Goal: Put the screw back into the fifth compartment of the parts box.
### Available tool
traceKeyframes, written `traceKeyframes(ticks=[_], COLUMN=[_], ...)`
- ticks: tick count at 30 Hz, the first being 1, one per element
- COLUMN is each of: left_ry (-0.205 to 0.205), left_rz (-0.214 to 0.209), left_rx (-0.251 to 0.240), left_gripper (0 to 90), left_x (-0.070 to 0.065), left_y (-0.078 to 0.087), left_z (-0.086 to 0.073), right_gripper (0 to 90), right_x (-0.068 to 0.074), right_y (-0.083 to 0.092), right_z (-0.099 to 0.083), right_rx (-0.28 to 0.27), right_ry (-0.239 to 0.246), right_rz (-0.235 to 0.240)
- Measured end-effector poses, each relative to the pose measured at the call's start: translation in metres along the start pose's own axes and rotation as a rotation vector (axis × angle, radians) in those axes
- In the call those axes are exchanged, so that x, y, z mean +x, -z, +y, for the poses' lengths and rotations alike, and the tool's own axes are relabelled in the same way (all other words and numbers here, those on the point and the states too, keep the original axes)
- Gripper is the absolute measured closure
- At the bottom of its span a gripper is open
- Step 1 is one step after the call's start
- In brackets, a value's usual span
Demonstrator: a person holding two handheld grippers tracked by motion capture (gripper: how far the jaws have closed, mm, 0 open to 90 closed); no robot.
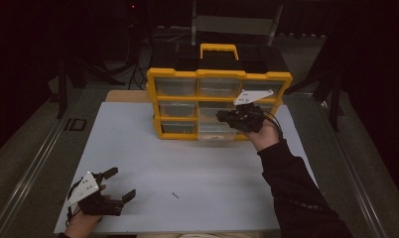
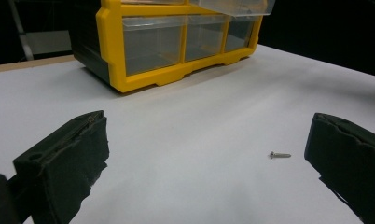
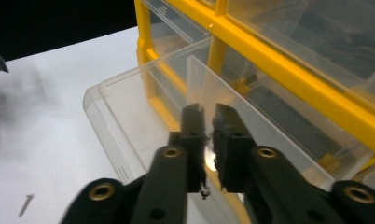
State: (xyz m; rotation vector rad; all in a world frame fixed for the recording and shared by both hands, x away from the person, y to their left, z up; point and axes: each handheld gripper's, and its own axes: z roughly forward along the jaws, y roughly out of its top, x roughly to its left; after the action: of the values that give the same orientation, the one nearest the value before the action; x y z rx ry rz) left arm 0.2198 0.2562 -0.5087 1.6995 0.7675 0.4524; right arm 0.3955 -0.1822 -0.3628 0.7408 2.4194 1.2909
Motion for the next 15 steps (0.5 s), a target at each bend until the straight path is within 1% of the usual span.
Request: traceKeyframes(ticks=[2, 4, 5, 7, 12, 15], left_ry=[0.001, 0.001, 0.002, 0.002, 0.001, 0.002], left_rz=[-0.001, -0.001, -0.002, -0.001, -0.001, -0.001], left_rx=[0.0, 0.0, 0.0, 0.001, 0.002, 0.001], left_gripper=[0.6, 0.6, 0.6, 0.6, 0.6, 0.6], left_x=[0.0, 0.0, 0.0, 0.0, 0.0, 0.0], left_y=[0.0, 0.0, 0.0, 0.0, 0.0, 0.0], left_z=[0.0, 0.0, 0.0, 0.0, 0.0, 0.0], right_gripper=[77.8, 77.4, 73.0, 70.2, 61.0, 57.8], right_x=[0.0, -0.001, 0.0, 0.001, 0.008, 0.015], right_y=[0.001, 0.002, 0.005, 0.008, 0.015, 0.016], right_z=[0.0, 0.0, 0.002, 0.004, 0.009, 0.011], right_rx=[-0.006, -0.008, -0.017, -0.028, -0.06, -0.06], right_ry=[-0.008, -0.012, -0.014, -0.02, -0.016, -0.009], right_rz=[-0.003, -0.001, -0.004, 0.005, 0.014, 0.032])
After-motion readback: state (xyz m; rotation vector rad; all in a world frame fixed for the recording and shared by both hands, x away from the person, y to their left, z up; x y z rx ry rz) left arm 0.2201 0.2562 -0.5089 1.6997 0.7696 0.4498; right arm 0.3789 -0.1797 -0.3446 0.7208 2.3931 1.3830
